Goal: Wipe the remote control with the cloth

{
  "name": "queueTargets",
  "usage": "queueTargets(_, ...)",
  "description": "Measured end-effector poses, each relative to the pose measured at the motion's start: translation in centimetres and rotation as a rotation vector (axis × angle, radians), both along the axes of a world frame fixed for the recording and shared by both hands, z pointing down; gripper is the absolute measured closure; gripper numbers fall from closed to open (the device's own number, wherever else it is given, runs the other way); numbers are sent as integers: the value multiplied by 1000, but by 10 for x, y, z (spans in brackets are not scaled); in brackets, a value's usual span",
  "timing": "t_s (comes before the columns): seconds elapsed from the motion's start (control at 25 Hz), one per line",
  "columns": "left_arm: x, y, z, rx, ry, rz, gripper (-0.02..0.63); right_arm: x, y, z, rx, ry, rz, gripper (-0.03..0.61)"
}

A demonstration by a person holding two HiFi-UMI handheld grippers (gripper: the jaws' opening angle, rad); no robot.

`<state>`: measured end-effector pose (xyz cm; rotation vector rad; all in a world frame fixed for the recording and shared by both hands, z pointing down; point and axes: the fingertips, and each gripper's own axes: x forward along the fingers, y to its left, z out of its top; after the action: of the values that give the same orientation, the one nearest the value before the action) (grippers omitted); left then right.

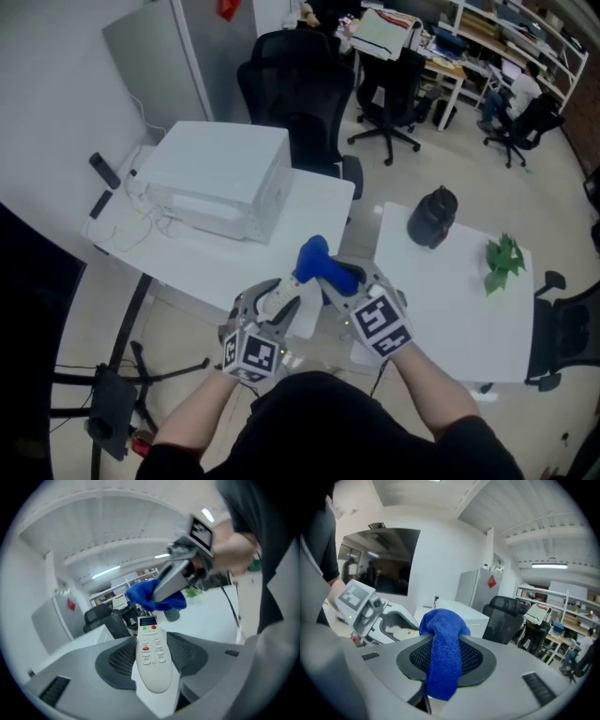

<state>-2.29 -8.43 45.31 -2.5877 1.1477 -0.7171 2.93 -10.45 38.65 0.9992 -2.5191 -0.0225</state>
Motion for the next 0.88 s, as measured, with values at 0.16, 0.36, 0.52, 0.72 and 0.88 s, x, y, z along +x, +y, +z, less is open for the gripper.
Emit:
queueTargets(0.16,-16,-23,-27,-403,822,-59,407,14,3,-25,-34,-345,29,459)
queueTargets(0.36,-31,-38,-59,-620,1534,44,407,-7,29,0,-207,-550,-46,459)
queueTargets(0.52,-30,-37,-65,-658,1657,110,407,-32,48,17,-277,-556,-109,459)
queueTargets(0.72,-14,-20,-62,-719,1600,164,405,-40,54,21,-279,-533,-137,459)
queueTargets(0.88,-6,-3,-57,-776,1538,216,405,-27,42,13,-252,-542,-106,459)
